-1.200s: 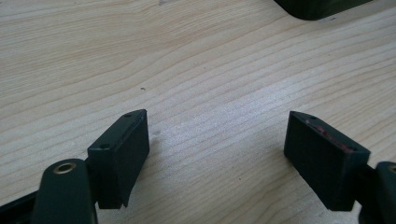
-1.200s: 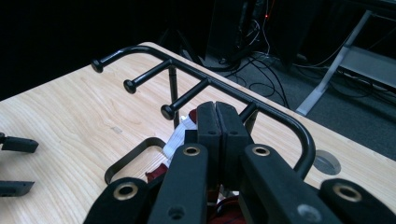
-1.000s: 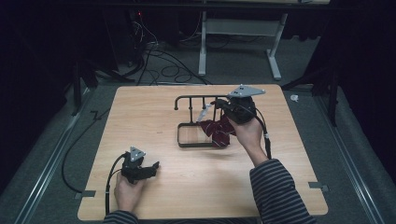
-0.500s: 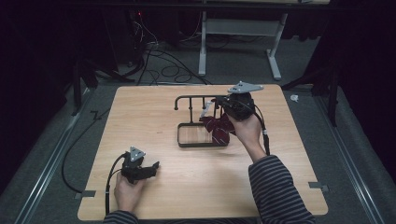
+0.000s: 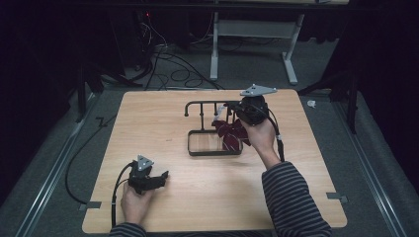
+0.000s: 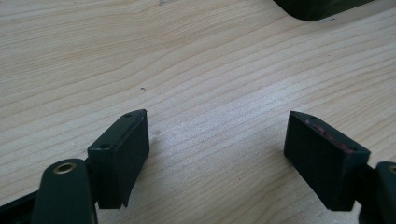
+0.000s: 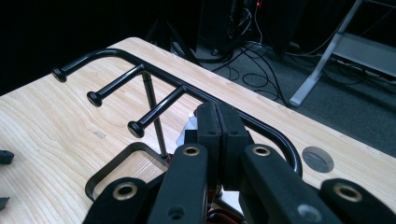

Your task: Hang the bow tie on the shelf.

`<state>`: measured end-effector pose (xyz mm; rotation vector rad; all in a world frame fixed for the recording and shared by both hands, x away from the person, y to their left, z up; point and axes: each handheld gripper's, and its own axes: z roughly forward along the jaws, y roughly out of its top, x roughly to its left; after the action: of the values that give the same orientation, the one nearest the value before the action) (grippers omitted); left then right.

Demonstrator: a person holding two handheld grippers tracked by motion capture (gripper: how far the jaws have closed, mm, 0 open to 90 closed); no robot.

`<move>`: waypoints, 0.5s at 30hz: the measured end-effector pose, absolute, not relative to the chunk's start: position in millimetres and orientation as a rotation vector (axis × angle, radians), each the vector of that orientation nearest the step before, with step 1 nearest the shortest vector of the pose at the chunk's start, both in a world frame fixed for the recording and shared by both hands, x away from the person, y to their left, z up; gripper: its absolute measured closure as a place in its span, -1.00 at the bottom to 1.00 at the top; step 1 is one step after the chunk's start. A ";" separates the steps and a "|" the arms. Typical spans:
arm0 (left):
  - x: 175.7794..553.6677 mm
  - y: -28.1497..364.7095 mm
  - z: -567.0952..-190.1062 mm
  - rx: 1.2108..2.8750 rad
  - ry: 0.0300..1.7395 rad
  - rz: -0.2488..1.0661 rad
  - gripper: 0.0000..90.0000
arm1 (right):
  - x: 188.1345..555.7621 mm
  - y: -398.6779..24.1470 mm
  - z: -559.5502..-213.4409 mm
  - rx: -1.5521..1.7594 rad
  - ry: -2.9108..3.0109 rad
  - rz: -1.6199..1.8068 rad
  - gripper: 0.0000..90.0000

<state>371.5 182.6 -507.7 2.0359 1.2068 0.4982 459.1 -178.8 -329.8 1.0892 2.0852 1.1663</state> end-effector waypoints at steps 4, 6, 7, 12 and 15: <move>371.5 182.6 -507.7 2.035 1.207 0.497 -0.49 | 460.9 -177.0 -331.2 1.095 2.088 1.161 1.00; 371.5 182.6 -507.7 2.035 1.207 0.497 -0.49 | 462.1 -176.6 -332.2 1.096 2.089 1.159 1.00; 371.5 182.6 -507.7 2.035 1.207 0.497 -0.49 | 462.5 -176.5 -332.5 1.103 2.088 1.153 1.00; 371.5 182.6 -507.8 2.034 1.207 0.498 -0.49 | 464.0 -177.0 -333.4 1.113 2.085 1.146 1.00; 371.5 182.6 -507.7 2.034 1.208 0.497 -0.49 | 465.0 -178.4 -333.5 1.118 2.082 1.146 1.00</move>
<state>371.5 182.6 -507.7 2.0344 1.2081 0.4974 465.0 -178.4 -333.5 1.1178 2.0822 1.1457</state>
